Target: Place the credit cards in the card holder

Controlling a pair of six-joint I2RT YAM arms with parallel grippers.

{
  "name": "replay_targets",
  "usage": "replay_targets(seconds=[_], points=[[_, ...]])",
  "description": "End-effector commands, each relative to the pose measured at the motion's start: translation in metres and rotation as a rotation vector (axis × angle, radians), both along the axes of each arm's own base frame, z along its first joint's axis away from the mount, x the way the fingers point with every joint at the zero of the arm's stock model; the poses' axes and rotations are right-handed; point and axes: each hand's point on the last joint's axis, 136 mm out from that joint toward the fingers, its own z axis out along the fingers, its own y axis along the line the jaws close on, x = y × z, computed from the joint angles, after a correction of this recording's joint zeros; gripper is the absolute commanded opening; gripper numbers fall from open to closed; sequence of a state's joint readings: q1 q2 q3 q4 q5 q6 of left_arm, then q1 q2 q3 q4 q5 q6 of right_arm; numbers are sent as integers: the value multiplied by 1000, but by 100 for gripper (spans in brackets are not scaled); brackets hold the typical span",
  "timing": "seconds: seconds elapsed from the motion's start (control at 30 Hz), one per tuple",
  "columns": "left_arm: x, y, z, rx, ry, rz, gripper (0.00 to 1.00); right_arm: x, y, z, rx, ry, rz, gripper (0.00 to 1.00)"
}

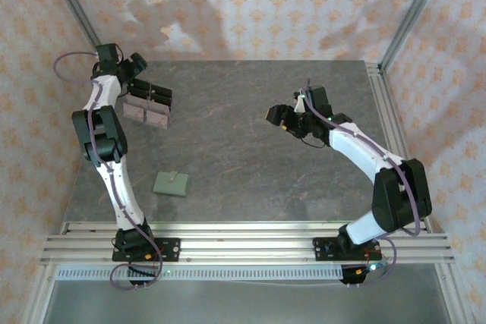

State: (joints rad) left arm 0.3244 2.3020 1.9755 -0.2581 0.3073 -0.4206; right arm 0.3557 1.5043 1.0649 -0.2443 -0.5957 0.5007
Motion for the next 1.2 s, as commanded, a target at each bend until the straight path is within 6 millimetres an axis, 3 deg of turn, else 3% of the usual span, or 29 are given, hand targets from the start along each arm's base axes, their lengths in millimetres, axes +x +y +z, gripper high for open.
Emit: replay_targets(seconds=[0.0, 0.2, 0.57, 0.73, 0.97, 1.13, 1.17], points=[[11, -15, 6, -20, -27, -41, 100, 2, 5, 6, -1, -11, 21, 75], [5, -37, 1, -18, 16, -115, 100, 3, 5, 3, 7, -1, 11, 75], [-26, -74, 14, -30, 29, -210, 100, 7, 17, 7, -7, -2, 7, 73], [-44, -93, 12, -41, 38, -235, 100, 19, 47, -3, -37, 23, 24, 69], [-68, -121, 5, -73, 44, -253, 100, 48, 109, -16, -134, 29, 71, 63], [-82, -134, -4, -96, 43, -236, 100, 65, 143, -38, -196, 27, 117, 57], [-85, -135, 8, -89, 19, -238, 100, 68, 150, -42, -196, 28, 132, 55]])
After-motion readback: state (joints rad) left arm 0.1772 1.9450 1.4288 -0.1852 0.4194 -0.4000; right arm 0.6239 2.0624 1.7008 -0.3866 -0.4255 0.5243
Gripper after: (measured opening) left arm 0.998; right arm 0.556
